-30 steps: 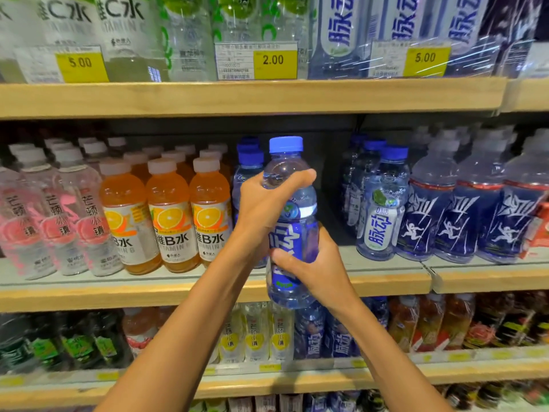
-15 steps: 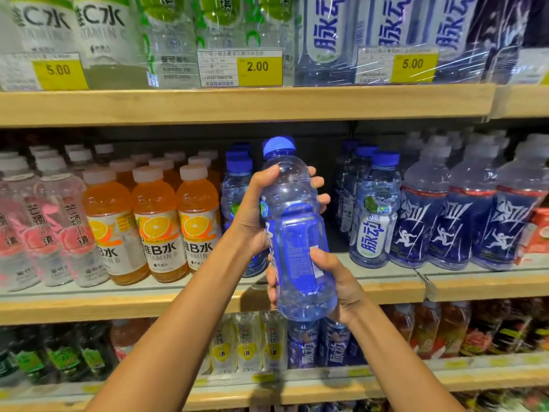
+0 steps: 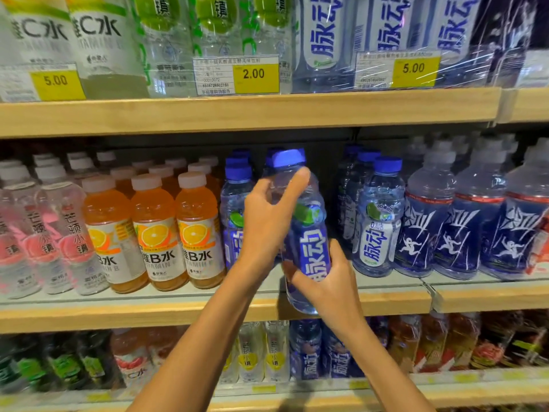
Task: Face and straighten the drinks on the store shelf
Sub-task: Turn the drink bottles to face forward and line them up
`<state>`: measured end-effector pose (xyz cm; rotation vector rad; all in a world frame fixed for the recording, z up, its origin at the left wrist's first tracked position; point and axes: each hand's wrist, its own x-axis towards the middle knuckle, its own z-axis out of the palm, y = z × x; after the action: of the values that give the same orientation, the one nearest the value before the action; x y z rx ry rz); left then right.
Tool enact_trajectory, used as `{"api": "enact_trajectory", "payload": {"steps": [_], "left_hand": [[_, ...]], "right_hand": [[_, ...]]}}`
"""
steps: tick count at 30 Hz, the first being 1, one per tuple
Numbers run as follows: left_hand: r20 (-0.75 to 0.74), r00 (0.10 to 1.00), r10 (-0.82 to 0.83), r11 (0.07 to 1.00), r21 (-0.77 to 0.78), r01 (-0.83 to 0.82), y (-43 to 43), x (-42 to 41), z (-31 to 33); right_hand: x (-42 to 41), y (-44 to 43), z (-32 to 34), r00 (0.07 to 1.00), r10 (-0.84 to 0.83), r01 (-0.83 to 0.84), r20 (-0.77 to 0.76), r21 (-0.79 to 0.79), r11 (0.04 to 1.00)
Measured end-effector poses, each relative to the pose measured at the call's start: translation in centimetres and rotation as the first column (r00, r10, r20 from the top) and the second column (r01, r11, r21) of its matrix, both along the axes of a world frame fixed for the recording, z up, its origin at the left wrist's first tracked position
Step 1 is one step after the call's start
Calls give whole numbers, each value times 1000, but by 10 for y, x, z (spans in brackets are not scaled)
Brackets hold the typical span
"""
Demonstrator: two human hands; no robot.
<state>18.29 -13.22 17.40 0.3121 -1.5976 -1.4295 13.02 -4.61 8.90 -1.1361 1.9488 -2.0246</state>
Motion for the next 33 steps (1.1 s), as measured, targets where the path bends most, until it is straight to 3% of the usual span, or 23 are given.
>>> {"api": "enact_trajectory", "payload": {"steps": [4,9,12,14,16,19,21,24,27,33], "left_hand": [[-42,991,124,992,26,-123,7,-11,-2],[-96,991,98,994,53,-93,4,-14,-5],[-81,997,-19,992,120,28,-5,-9,-2],[-57,981,-184,963,189,191,-14,-5,0],[-92,907,-410,863,283,419,-22,-2,0],[-257,676,-690,603,311,734,-28,-4,-2],[-323,535,-781,453,296,841,-30,-7,-4],[-362,443,-820,353,289,890,-34,-12,-11],[-318,482,-816,409,271,871,-39,-14,-19],[-47,759,-649,728,254,637,-41,-3,-22]], "right_hand": [[13,-4,-9,982,-160,164,-104,36,986],[15,-8,-18,956,-229,252,-185,116,961],[4,1,-16,999,33,-30,-34,75,997],[-9,10,-11,933,321,-323,162,-17,946],[-19,19,-2,806,508,-519,302,-51,853],[-28,22,5,632,665,-698,397,-79,711],[-25,19,8,625,686,-721,373,-59,690],[-16,14,11,722,638,-660,269,-8,751],[-8,12,7,799,565,-581,206,23,814],[-9,10,-3,982,188,-184,-14,132,974]]}}
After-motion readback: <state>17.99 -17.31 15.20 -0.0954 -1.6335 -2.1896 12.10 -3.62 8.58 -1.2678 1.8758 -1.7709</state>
